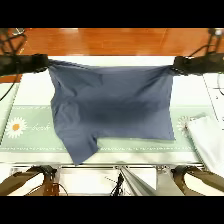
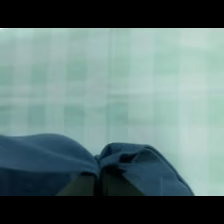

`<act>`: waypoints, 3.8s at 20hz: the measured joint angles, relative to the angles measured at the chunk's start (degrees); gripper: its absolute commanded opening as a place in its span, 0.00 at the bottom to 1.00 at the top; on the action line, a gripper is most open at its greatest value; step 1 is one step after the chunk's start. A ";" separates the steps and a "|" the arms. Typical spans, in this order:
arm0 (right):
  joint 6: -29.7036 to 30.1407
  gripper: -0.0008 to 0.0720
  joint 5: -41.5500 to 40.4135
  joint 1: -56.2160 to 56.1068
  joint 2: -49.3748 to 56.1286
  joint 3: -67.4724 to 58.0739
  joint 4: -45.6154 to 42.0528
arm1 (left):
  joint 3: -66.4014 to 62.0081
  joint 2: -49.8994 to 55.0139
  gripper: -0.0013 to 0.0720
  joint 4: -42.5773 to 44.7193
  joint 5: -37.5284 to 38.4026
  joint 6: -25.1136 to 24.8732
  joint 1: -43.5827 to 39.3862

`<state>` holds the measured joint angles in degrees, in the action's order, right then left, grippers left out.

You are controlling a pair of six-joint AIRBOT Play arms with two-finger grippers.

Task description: Fold the shirts.

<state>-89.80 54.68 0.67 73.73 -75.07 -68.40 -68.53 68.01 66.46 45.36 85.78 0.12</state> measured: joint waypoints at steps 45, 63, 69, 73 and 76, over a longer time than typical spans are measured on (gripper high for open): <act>12.83 0.86 17.77 29.20 -13.68 36.57 10.69 | 39.43 5.01 0.04 -26.99 21.49 -22.67 22.45; 15.54 0.86 18.99 32.65 -4.46 44.28 13.35 | 38.49 5.33 0.04 -27.08 22.12 -22.80 21.68; 18.14 0.05 14.51 26.84 -3.02 44.13 16.72 | 38.49 5.33 0.04 -27.08 22.16 -22.77 21.68; 18.47 0.05 15.15 20.06 -2.91 40.19 17.70 | 37.90 5.38 0.04 -27.10 23.19 -22.67 21.68; 17.64 0.05 19.67 16.48 -3.48 29.57 18.34 | 32.72 4.07 0.04 -30.71 25.68 -24.28 21.66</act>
<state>-72.16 74.35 17.15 70.26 -45.50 -50.06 -35.81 72.07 35.75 71.05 61.49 21.78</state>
